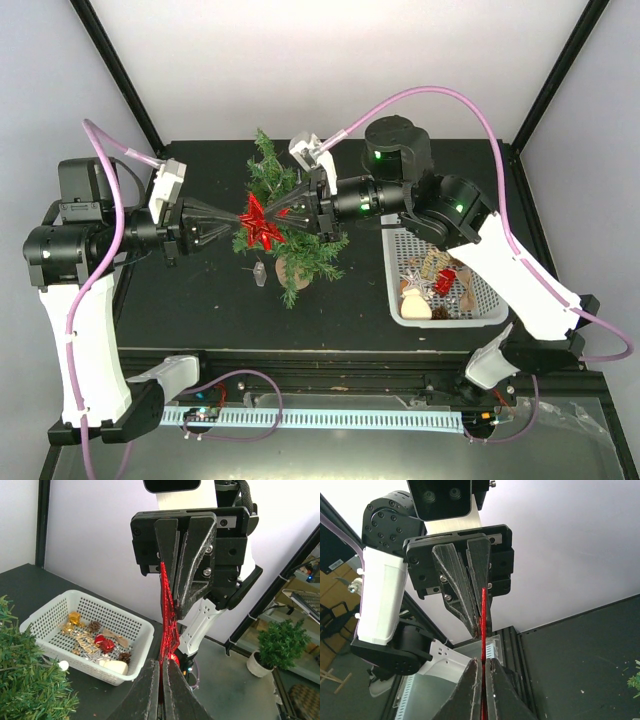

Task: Decorate the small christmas tree

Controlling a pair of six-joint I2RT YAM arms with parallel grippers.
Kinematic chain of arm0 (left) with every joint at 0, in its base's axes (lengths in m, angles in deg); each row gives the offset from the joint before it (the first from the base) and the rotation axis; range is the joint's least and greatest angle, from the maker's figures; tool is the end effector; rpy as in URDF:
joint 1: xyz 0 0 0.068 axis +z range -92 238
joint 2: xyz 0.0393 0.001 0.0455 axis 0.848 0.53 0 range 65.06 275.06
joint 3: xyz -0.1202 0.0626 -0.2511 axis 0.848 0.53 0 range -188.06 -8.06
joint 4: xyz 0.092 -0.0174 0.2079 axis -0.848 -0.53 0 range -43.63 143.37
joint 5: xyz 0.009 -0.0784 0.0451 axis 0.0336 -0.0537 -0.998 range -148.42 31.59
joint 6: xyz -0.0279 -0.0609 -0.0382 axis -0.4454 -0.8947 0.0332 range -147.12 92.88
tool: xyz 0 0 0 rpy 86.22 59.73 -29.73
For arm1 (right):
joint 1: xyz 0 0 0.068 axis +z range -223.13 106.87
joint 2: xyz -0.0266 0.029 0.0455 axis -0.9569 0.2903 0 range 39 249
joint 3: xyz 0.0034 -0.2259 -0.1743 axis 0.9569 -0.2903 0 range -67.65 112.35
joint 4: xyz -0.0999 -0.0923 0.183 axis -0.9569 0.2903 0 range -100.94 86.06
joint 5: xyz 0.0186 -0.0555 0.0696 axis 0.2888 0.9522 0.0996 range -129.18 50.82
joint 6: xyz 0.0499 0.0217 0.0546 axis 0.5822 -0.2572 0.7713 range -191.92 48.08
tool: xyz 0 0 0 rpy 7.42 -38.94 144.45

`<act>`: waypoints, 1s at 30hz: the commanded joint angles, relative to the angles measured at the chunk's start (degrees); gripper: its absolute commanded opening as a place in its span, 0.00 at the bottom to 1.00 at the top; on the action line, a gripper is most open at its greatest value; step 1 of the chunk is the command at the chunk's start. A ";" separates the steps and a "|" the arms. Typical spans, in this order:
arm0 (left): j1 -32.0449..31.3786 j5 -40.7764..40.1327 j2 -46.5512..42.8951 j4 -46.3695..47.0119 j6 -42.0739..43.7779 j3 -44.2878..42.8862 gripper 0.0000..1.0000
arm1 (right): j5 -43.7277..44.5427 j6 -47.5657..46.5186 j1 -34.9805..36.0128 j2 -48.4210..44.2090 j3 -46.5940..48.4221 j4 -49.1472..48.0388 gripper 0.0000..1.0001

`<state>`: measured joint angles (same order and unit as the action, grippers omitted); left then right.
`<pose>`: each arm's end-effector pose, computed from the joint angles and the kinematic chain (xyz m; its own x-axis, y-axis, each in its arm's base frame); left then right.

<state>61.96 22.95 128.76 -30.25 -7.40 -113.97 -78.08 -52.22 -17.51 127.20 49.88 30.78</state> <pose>0.0790 -0.0596 0.4912 -0.3750 0.0247 -0.9267 0.9092 0.2047 -0.3625 0.1277 0.2594 0.5181 -0.4473 -0.1891 -0.8742 -0.8900 -0.0031 0.4560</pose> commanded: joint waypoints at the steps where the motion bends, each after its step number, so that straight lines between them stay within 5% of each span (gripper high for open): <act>1: -0.33 0.25 -0.67 1.51 -0.80 0.09 0.01 | -0.44 -0.72 0.37 0.03 1.78 0.21 0.01; 5: -0.29 -0.85 -0.76 2.00 -1.45 0.09 0.07 | -0.24 -0.85 0.36 0.29 2.12 0.47 0.01; 9: -0.31 -2.42 -0.77 3.63 -3.22 0.09 0.49 | 4.63 -0.97 0.36 0.13 2.78 0.36 0.01; 14: -0.16 -4.56 -0.98 4.08 -3.64 -0.04 0.69 | 11.02 0.14 0.30 0.79 5.25 -1.84 0.01; 21: 0.41 -8.81 -1.56 3.56 -2.86 -0.15 0.78 | 18.95 -0.25 0.01 8.55 19.75 2.60 0.01; 30: 0.62 -15.42 -3.24 1.52 0.86 2.53 0.78 | 28.15 3.34 -3.17 11.72 21.77 -0.96 0.01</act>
<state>62.16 11.45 126.47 -27.65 -8.97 -112.39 -55.72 -50.10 -19.85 138.26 70.89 31.85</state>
